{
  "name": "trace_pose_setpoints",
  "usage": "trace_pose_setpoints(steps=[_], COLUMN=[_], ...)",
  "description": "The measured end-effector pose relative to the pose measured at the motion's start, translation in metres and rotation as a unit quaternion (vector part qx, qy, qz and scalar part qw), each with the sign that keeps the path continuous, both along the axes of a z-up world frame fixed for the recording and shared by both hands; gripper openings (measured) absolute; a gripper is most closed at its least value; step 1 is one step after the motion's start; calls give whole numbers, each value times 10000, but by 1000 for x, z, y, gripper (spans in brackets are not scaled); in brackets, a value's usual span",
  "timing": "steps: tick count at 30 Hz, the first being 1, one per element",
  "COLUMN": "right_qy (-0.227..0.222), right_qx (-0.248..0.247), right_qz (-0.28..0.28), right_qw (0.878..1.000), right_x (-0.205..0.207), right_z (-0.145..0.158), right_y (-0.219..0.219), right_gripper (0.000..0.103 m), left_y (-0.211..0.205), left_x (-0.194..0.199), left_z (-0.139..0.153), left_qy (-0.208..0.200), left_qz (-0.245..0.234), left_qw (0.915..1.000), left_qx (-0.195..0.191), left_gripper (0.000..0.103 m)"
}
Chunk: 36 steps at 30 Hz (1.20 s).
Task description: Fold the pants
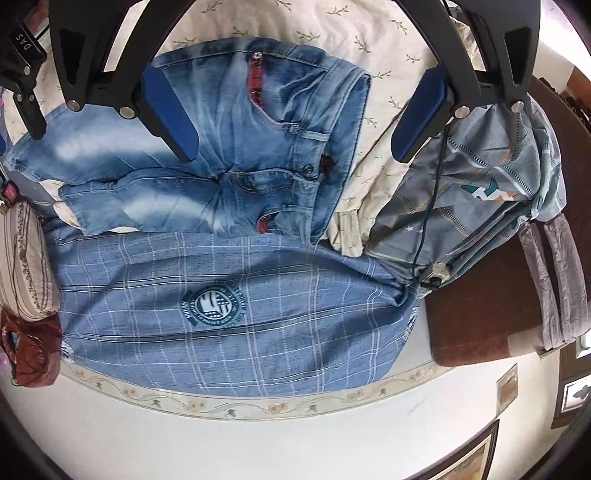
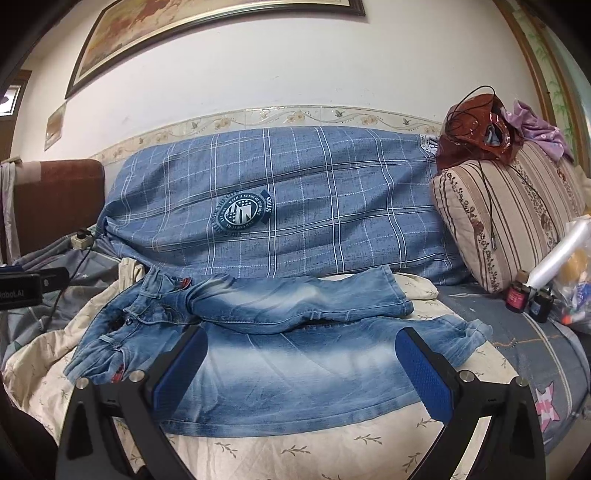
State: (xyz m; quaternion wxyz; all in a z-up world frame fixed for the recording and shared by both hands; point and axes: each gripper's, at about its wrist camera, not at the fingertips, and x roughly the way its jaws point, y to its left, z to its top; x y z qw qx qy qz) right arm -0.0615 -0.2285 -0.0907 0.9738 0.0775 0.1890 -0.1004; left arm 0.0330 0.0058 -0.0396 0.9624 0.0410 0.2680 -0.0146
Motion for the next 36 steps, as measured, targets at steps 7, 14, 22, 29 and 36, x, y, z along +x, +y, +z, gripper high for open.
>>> trace_pose_setpoints(steps=[7,14,22,29,36], right_qy=[68,129,165,214,357], right_qx=[57,-9,-8,-71,291], right_qz=[-32,-38,-50,-56,-255], right_qw=[10000,9999,9999,9997,9986], right_x=[4,6,8,10,16], right_z=[-2,-4,-6,-7,-10], right_y=[-4,-1,-1,1,-20], right_gripper=[103,103,103,103,103], left_y=[12,31,55,69,75], left_x=[7,11,14,18,57], left_z=[-7,-9,-6,-4,-24], left_qy=[64,56,-15,-52,633], left_qz=[150,347,593,744,788], left_qw=[9999,9993,9980,9968,9942], left_qx=[-40,-120,-210,-280,-380], left_gripper=[103,103,103,103,103])
